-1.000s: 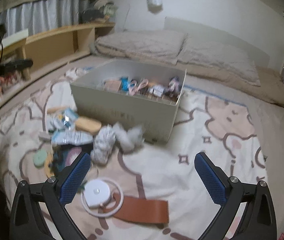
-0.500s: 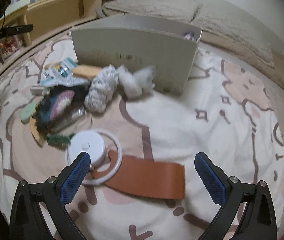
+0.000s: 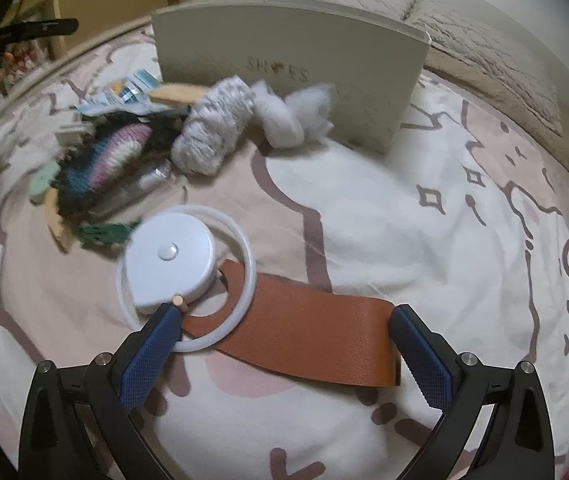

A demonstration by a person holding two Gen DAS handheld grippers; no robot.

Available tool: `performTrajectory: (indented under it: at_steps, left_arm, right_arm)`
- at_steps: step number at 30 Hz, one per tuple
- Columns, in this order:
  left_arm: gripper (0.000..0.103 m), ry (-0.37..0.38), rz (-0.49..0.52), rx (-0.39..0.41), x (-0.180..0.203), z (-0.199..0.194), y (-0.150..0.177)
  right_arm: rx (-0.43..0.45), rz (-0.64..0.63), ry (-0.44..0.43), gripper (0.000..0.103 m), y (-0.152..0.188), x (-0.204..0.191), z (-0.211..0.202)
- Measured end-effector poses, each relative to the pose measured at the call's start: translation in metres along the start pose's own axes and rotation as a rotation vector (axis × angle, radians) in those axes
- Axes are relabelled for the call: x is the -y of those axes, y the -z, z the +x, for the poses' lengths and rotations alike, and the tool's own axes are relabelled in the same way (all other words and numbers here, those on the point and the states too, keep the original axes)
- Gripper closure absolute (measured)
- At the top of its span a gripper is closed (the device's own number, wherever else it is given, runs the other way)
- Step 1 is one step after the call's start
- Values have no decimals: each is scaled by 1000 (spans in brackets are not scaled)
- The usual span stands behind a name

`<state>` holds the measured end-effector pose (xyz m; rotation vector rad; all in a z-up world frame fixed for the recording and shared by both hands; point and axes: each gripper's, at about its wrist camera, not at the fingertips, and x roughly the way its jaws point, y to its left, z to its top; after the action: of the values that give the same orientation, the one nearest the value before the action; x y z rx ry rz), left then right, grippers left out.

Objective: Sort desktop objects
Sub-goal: 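Move the right tool over the white plastic ring while the left tool moves toward a green clothespin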

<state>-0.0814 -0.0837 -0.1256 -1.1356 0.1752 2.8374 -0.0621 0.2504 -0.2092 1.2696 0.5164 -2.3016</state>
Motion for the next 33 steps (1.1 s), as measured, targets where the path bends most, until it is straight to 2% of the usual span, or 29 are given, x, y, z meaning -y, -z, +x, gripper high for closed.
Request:
performTrajectory:
  at_steps: [7, 19, 29, 33]
  left_arm:
    - [0, 2, 22, -60, 7, 16, 7]
    - [0, -17, 92, -130, 22, 38, 19]
    - [0, -30, 96, -178, 33, 59, 15]
    - [0, -31, 107, -200, 39, 67, 17]
  right_arm:
    - [-30, -25, 13, 0, 1, 2, 1]
    - [-86, -45, 34, 0, 13, 28, -2]
    - [-91, -32, -15, 0, 23, 41, -1]
    - [-121, -48, -33, 0, 27, 44, -1]
